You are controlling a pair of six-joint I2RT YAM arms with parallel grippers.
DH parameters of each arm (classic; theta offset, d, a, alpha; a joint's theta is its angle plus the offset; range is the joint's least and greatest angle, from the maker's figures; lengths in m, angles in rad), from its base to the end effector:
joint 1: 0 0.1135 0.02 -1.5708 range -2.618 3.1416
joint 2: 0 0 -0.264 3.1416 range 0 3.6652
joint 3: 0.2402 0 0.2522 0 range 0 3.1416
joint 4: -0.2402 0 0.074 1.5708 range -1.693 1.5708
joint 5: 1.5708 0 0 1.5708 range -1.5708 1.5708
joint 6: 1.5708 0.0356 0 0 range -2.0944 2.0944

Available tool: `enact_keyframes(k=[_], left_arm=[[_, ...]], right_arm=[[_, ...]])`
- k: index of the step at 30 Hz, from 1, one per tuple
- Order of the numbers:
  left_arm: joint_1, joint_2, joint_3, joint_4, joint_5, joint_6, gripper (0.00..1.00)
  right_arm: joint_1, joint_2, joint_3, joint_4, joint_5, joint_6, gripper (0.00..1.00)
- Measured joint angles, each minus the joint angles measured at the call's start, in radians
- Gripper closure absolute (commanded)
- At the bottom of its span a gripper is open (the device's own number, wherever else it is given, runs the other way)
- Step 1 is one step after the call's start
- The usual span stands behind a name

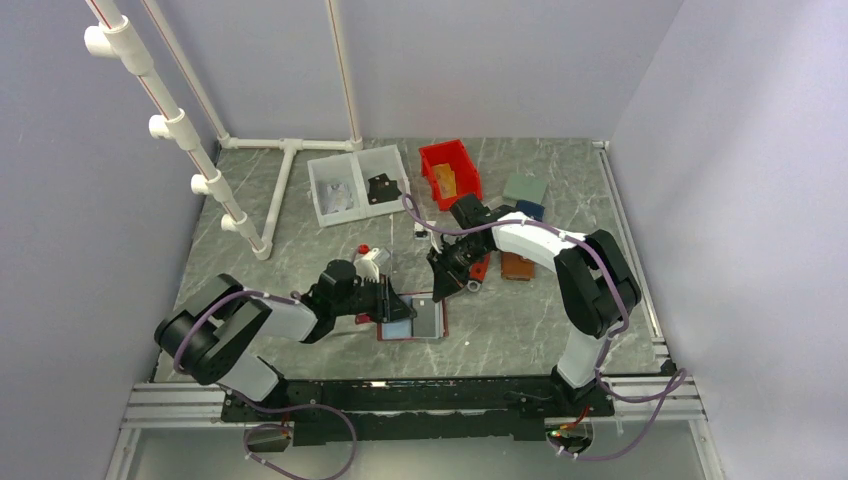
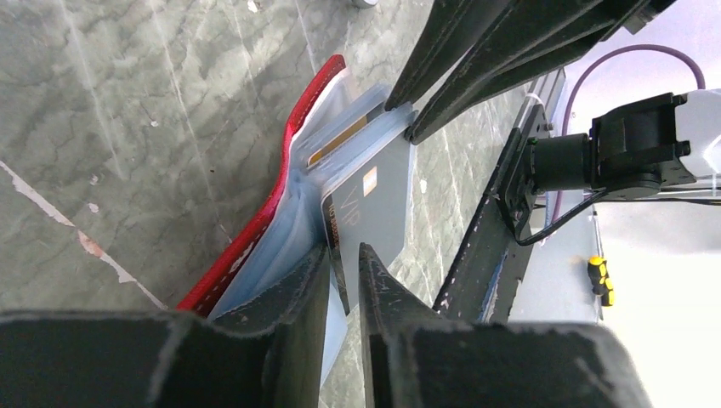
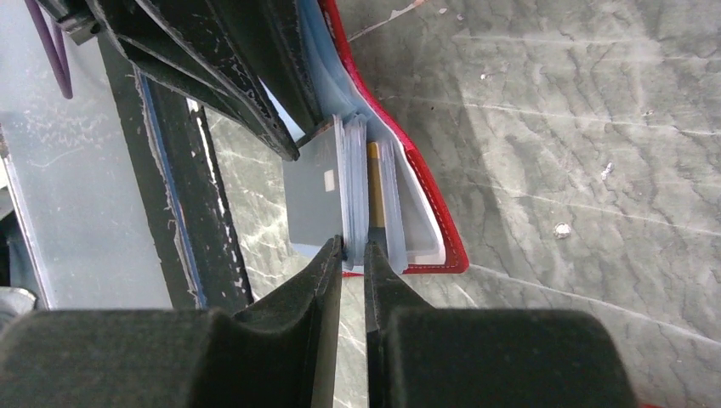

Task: Take the credit cards out of the card holder
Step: Remove the credit card from the card holder.

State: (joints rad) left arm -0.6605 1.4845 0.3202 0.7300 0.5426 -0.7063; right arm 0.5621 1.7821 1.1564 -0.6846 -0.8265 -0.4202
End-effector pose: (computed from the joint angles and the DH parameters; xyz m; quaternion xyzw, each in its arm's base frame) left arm 0.1814 -0.1642 0.1313 0.1256 0.8151 -0.5025 0.2594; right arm 0.2689 0.2003 0.1820 -0.4743 0.7761 0.4056 0.0904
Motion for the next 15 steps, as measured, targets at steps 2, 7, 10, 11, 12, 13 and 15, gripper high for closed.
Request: enact_keyframes(k=[2, 7, 10, 11, 12, 13, 15], left_arm=[[0.000, 0.026, 0.000, 0.025, 0.010, -0.018, 0.74], [0.000, 0.067, 0.000, 0.062, 0.023, -0.049, 0.91], [0.000, 0.084, 0.000, 0.067, 0.028, -0.063, 1.00], [0.000, 0.088, 0.000, 0.071, 0.031, -0.068, 1.00], [0.000, 0.092, 0.000, 0.075, 0.034, -0.069, 1.00], [0.001, 0.095, 0.000, 0.080, 0.037, -0.074, 1.00], [0.003, 0.100, 0.000, 0.089, 0.040, -0.077, 1.00]], right_arm=[[0.000, 0.000, 0.000, 0.000, -0.001, 0.001, 1.00], [0.000, 0.008, 0.000, 0.000, 0.000, 0.001, 1.00], [0.001, 0.013, 0.000, -0.005, 0.002, 0.001, 1.00], [0.002, 0.015, 0.000, -0.006, 0.005, 0.000, 1.00], [0.002, 0.017, 0.000, -0.007, 0.007, 0.000, 1.00], [0.002, 0.018, 0.000, -0.008, 0.010, 0.000, 1.00], [0.002, 0.019, 0.000, -0.008, 0.018, 0.001, 1.00]])
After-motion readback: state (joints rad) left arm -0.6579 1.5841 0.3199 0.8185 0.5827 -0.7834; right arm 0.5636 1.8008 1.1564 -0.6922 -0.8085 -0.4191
